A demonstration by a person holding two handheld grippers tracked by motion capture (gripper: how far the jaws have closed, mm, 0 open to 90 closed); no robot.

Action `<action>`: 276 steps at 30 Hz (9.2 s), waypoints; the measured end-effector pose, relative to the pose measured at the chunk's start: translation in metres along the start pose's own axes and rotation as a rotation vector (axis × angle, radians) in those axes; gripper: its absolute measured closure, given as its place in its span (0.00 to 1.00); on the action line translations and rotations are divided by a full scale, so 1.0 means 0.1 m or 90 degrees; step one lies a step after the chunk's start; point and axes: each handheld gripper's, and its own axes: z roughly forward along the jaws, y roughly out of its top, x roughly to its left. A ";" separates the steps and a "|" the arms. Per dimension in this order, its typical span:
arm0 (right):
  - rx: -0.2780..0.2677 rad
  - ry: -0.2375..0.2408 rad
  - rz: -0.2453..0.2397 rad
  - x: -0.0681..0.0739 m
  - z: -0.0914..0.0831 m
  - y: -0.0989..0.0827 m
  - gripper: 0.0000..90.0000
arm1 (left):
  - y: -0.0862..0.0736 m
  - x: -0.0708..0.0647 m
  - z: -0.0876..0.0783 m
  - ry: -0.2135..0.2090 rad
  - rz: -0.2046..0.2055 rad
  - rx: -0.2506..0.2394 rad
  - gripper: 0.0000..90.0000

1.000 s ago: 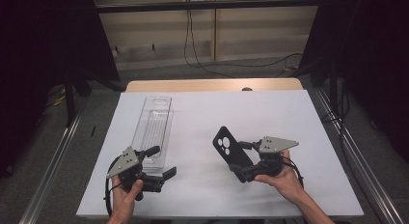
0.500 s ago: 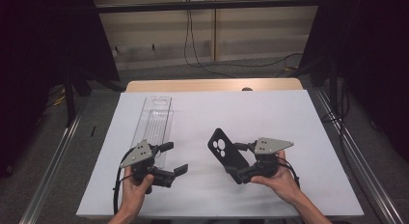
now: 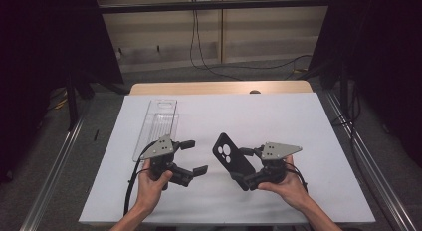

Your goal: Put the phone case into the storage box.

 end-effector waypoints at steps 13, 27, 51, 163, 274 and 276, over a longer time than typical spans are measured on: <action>0.000 0.021 -0.003 0.01 0.01 0.00 0.15 | 0.07 0.06 0.09 -0.045 0.021 -0.014 0.02; -0.001 0.045 0.002 0.02 0.03 -0.02 0.15 | 0.11 0.06 0.23 -0.091 0.043 0.029 0.03; 0.010 0.078 -0.003 0.03 0.05 -0.03 0.15 | 0.23 0.13 0.33 -0.151 0.058 0.094 0.05; -0.011 0.037 0.049 -0.03 -0.03 0.00 0.01 | 0.35 0.14 0.21 -0.121 0.025 0.084 0.16; -0.055 -0.304 0.089 0.02 -0.76 -0.35 0.00 | 0.89 0.59 -0.57 0.221 -0.062 0.082 0.15; -0.056 -0.304 0.090 0.02 -0.76 -0.35 0.00 | 0.90 0.60 -0.58 0.228 -0.064 0.084 0.15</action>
